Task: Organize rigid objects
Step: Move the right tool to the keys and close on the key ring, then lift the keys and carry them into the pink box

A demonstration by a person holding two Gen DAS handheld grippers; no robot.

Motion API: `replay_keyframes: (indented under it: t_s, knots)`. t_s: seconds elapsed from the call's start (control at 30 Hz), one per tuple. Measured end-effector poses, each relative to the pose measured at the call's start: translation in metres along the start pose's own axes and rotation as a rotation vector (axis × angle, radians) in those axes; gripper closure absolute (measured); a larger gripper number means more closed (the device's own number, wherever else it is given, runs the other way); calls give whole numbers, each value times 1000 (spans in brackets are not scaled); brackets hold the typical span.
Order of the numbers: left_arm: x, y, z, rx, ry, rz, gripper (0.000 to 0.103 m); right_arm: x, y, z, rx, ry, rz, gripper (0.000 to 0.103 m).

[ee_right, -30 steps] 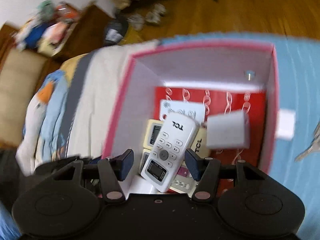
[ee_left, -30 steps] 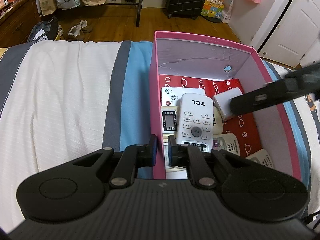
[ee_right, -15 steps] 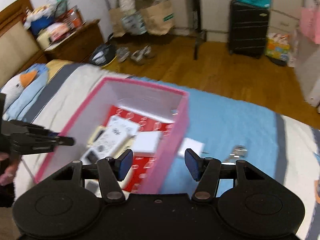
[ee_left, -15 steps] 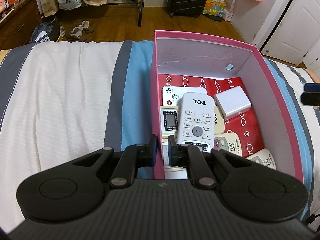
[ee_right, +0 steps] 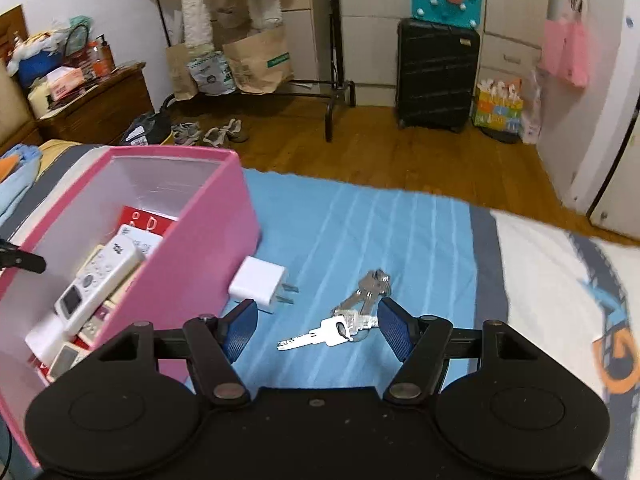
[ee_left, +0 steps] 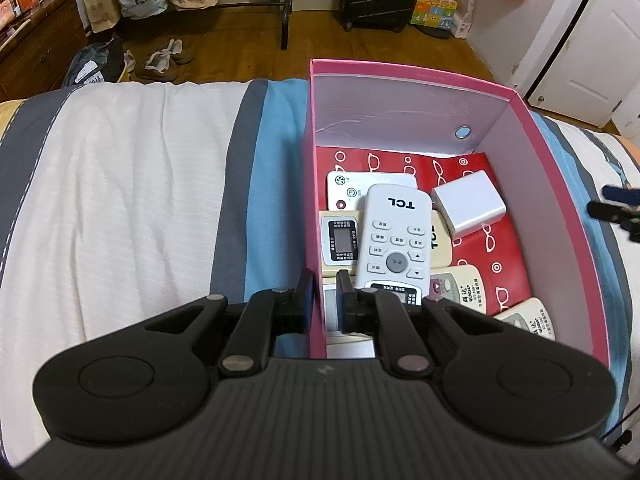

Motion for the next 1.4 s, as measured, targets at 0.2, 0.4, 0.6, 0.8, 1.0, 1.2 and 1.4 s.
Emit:
replay_keyframes:
  t_s: [0.2,0.4,0.6,0.8,1.0,1.2,1.4]
  knots:
    - [1,0,0,0,0,0,94,9,17,30,-69,1,45,32]
    - [1,0,0,0,0,0,94,13,23,51,-133,-33,155,33]
    - [0,-1,1,-1,1,0,93,-2,15,78,-113,36,34,31]
    - [0,-1,1,-2,3,-2,93,-12,20,75,-73,87,-63,52]
    - [-1,-1,1,-2,2,-3,93,-4,23,52,-81,60,-22,99]
    - [-1,-1,2,-2,2,-1,93,8,31,34,-75,-40,147,100]
    - [-3,-1,3,-2,2,-13,93,13,19,12,-28,-144,242,100]
Point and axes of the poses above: each gripper's, at about its wrist camera, not at the fingertips, and z roughly the way its jaws point, x to its right, y to its underside, the point moved 3 cm from there along z, roughly the way its jaws point, and after that the axes turned 4 degrees about z, right-handed, at the moved point
